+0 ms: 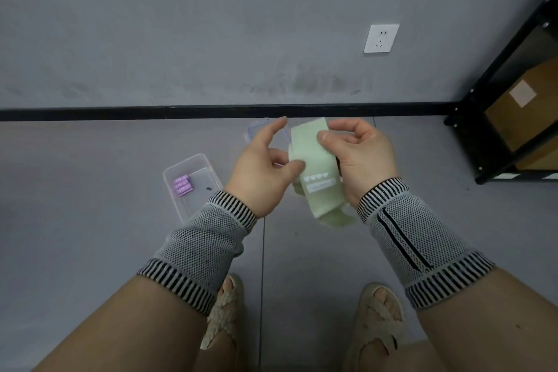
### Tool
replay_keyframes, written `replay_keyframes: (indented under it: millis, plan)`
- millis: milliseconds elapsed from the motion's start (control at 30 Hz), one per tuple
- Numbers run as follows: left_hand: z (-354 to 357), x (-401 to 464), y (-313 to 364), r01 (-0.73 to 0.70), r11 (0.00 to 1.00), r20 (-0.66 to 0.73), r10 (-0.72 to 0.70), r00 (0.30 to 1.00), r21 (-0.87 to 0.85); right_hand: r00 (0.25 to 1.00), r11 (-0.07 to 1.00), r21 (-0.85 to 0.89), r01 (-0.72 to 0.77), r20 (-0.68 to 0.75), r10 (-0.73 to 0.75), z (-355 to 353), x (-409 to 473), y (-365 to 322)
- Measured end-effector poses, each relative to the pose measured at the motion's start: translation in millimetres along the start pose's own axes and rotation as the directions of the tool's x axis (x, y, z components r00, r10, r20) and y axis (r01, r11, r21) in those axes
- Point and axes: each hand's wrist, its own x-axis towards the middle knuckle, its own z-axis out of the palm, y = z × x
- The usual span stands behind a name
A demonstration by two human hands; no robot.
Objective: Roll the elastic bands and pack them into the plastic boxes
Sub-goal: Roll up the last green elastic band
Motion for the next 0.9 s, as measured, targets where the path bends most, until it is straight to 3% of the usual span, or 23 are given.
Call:
replay_keyframes:
  millis: [167, 333, 567, 733, 900]
  plan:
    - [-7, 8, -6, 0.012, 0.979, -0.135, -0.040, 0.990, -0.201, 0.986, 0.997, -0.034, -0.073, 0.147, 0.077, 0, -2, 2]
    - [-9, 7, -3, 0.057, 0.938, -0.150, -0.115, 0.982, -0.342, 0.980, 0.983, -0.183, 0.032, 0.200, 0.005, 2, -3, 1]
    - [-4, 3, -4, 0.030, 0.994, -0.028, -0.033, 0.999, -0.108, 0.999, 1.000, 0.008, -0.025, 0.046, 0.024, -1, 0, -2]
    - [-8, 10, -6, 0.044, 0.968, -0.139, -0.081, 0.987, -0.247, 0.981, 0.992, 0.055, -0.114, 0.166, 0.103, -2, -4, -5]
    - [-15, 13, -8, 0.083, 0.940, -0.237, -0.168, 0.957, -0.331, 0.948, 0.971, -0.235, 0.053, 0.317, 0.025, -6, -7, -3]
